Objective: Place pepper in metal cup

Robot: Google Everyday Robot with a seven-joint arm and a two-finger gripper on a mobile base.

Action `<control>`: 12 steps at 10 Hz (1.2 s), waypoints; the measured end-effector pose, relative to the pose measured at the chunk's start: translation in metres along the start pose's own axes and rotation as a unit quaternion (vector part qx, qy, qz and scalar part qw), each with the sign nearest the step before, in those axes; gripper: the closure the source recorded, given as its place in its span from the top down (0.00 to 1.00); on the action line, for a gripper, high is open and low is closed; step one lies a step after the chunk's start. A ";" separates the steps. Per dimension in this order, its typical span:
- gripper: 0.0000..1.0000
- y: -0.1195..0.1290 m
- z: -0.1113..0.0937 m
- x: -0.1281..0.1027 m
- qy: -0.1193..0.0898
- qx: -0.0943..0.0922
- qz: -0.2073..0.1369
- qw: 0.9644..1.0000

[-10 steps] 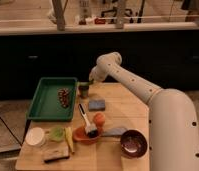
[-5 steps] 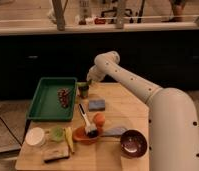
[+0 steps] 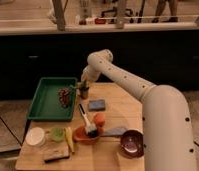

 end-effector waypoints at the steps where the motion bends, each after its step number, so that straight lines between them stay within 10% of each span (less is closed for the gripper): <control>1: 0.00 0.001 0.000 -0.002 -0.004 -0.006 -0.004 1.000; 12: 0.00 -0.003 0.016 -0.023 -0.044 -0.057 -0.027 0.997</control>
